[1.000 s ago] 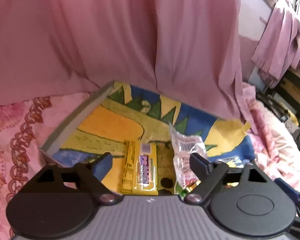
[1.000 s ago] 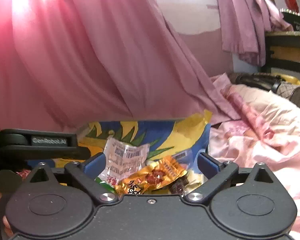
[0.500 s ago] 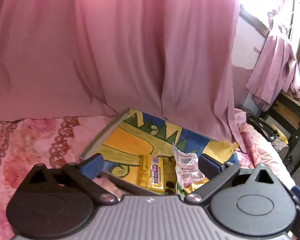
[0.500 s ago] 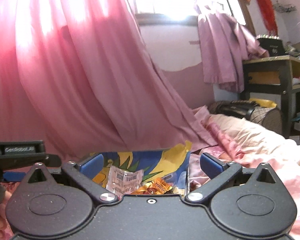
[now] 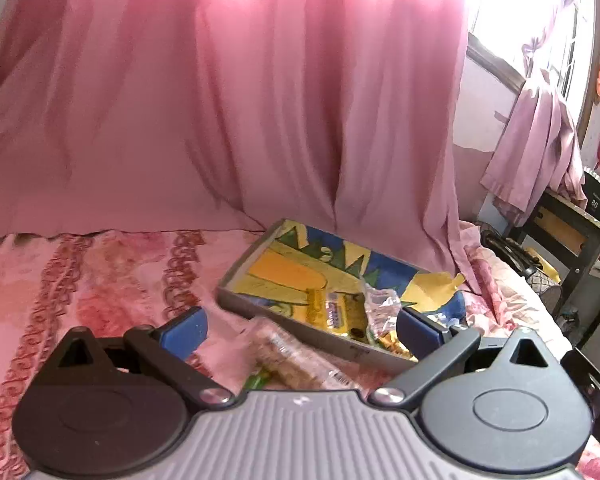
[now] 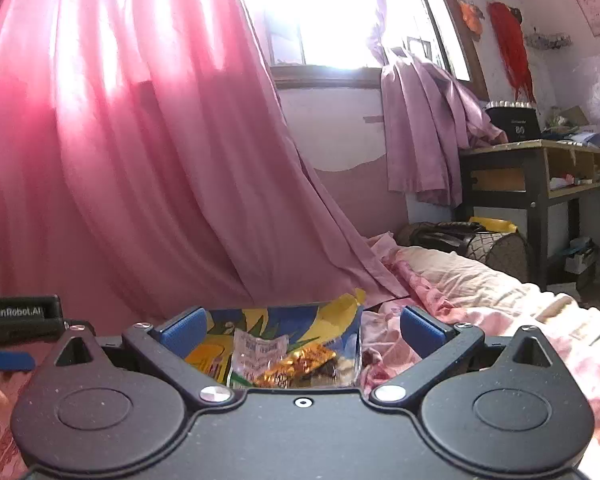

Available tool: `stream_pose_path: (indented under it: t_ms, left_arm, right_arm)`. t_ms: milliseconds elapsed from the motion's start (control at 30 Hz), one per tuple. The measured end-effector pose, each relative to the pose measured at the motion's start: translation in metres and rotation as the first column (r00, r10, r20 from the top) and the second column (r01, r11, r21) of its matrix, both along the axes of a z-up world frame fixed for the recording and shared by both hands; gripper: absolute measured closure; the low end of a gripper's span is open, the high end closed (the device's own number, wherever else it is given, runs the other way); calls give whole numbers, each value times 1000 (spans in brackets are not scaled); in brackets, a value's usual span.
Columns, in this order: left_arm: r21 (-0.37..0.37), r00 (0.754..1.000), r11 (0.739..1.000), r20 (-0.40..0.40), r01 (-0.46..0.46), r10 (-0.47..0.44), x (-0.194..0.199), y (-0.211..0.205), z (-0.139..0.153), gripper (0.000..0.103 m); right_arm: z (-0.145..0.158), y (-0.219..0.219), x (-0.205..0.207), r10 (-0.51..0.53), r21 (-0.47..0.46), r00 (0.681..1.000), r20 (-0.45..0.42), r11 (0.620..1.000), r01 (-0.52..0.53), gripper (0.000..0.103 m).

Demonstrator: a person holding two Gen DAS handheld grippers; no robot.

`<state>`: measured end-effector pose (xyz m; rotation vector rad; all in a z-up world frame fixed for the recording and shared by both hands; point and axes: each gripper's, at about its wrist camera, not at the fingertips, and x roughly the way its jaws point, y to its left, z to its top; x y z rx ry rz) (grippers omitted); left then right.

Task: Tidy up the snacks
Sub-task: 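Open both tools over the tray and lift them back toward the snack pile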

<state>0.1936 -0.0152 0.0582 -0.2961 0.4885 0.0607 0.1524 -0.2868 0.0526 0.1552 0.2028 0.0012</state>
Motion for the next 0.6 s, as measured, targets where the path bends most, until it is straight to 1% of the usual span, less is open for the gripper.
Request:
stream_pose_path:
  t_ms: [133, 300, 600]
  left_arm:
    - [33, 1000, 999, 20, -10, 10, -26, 9, -2, 1]
    - [54, 1000, 998, 18, -11, 10, -52, 21, -6, 0]
    - [100, 1000, 995, -8, 17, -16, -84, 34, -23, 1]
  right_arm:
    - [-2, 10, -29, 14, -22, 1000, -1, 1000, -14, 1]
    - [-4, 27, -60, 38, -47, 999, -5, 998, -38, 1]
    - [-17, 53, -96, 77, -59, 992, -97, 995, -83, 1]
